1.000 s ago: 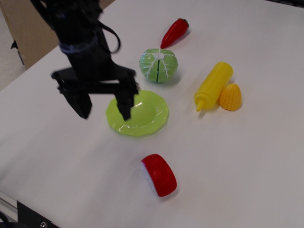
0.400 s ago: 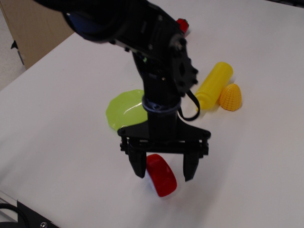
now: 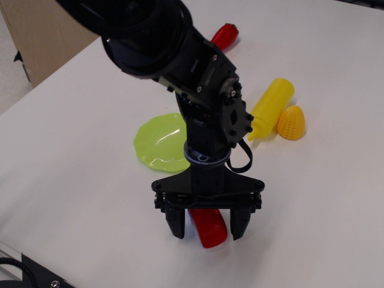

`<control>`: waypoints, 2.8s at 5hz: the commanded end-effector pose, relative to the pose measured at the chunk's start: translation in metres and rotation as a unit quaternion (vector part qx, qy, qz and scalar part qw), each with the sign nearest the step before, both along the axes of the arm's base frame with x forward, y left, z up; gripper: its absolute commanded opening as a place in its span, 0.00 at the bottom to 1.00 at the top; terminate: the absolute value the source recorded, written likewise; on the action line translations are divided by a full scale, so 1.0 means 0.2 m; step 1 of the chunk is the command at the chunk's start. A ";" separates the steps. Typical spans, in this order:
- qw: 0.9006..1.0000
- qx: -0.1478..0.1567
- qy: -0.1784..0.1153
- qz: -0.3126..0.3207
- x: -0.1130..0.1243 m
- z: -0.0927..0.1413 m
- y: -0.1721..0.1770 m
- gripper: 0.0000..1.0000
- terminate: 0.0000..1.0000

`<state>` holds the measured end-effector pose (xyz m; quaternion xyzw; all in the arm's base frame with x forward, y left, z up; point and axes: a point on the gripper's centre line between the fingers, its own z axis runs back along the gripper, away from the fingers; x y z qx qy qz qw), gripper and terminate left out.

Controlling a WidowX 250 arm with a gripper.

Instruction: Put sushi on plate

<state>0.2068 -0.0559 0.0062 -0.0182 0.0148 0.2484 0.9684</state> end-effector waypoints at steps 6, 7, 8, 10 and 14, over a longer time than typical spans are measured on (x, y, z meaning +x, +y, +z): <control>0.992 -0.016 -0.080 0.099 0.45 0.17 0.51 0.00 0.00; 0.993 -0.016 -0.074 0.095 0.49 0.13 0.50 0.00 0.00; 0.993 -0.015 -0.063 0.100 0.49 0.10 0.49 0.00 0.00; 0.992 -0.004 -0.077 0.101 0.42 0.22 0.47 1.00 0.00; 0.990 0.021 -0.130 0.058 0.36 0.45 0.45 1.00 0.00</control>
